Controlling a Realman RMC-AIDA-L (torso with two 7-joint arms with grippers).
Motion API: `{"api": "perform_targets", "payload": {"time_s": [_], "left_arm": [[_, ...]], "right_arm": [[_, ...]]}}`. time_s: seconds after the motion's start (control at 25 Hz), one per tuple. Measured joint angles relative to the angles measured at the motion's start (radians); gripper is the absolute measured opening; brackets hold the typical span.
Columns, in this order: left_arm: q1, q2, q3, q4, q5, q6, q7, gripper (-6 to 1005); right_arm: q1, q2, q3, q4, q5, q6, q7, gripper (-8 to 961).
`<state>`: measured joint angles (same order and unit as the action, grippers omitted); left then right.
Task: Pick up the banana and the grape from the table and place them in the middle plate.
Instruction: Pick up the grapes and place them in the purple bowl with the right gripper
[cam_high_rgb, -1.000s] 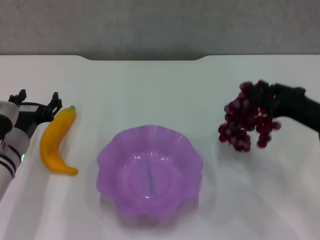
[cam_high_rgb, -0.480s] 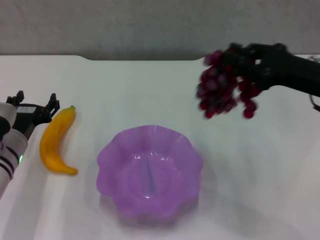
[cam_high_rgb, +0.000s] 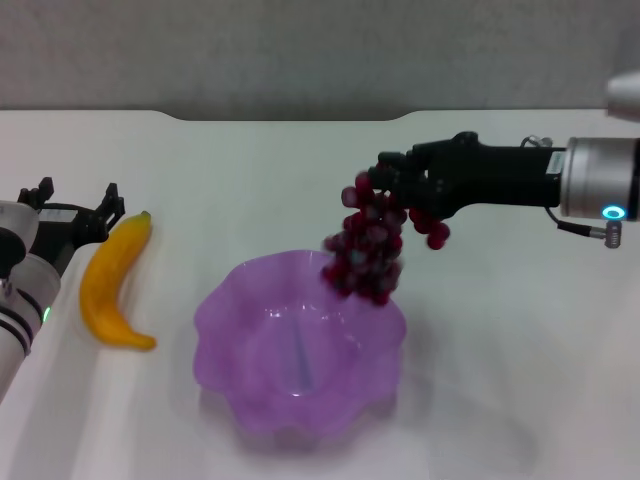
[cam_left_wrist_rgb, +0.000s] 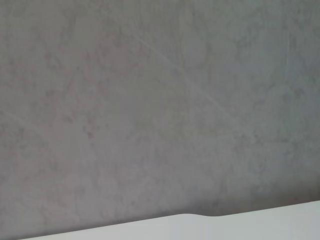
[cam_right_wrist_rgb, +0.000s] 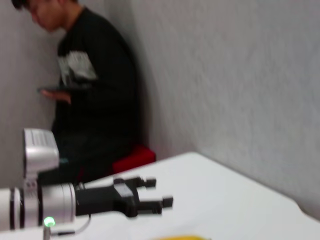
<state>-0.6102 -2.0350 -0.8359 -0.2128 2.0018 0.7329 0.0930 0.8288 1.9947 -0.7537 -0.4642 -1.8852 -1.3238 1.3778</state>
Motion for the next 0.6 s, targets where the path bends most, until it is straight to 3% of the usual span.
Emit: {"api": "perform_targets", "payload": {"time_s": [0.6], "left_arm": [[-0.008, -0.001, 0.0, -0.005, 0.006, 0.0, 0.001, 861]], "right_arm": [[0.084, 0.002, -0.102, 0.044, -0.085, 0.063, 0.013, 215]]}}
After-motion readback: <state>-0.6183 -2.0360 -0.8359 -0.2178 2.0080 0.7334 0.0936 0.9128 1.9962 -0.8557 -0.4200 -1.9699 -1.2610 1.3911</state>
